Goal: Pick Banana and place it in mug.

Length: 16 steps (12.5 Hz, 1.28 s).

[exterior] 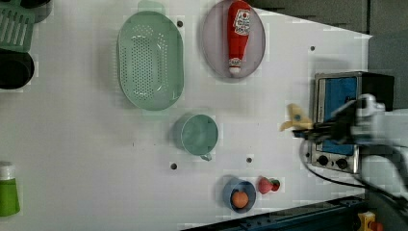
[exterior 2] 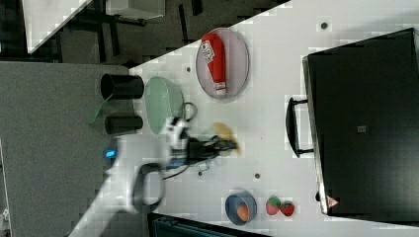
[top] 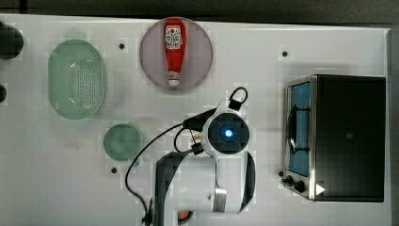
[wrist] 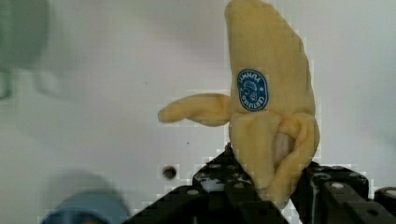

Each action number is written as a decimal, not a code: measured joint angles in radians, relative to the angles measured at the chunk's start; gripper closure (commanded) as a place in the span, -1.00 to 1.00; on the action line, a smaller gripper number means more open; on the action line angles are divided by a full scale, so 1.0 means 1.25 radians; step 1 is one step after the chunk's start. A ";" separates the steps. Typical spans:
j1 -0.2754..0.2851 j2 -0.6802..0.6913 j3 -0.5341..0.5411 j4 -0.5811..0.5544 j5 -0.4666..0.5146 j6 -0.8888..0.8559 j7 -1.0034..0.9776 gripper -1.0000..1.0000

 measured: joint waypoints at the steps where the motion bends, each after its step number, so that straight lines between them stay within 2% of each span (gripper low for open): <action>1: -0.001 -0.042 0.011 0.041 0.006 -0.044 0.001 0.36; 3: 0.007 -0.076 0.029 0.120 0.020 -0.072 0.009 0.36; 7: 0.001 -0.140 0.098 0.097 0.018 -0.143 0.127 0.36; 10: 0.009 -0.086 0.197 0.102 0.034 -0.163 0.248 0.36; 13: 0.025 -0.052 0.299 0.077 0.120 -0.157 0.382 0.36; 16: 0.051 0.003 0.358 0.078 0.130 -0.087 0.478 0.36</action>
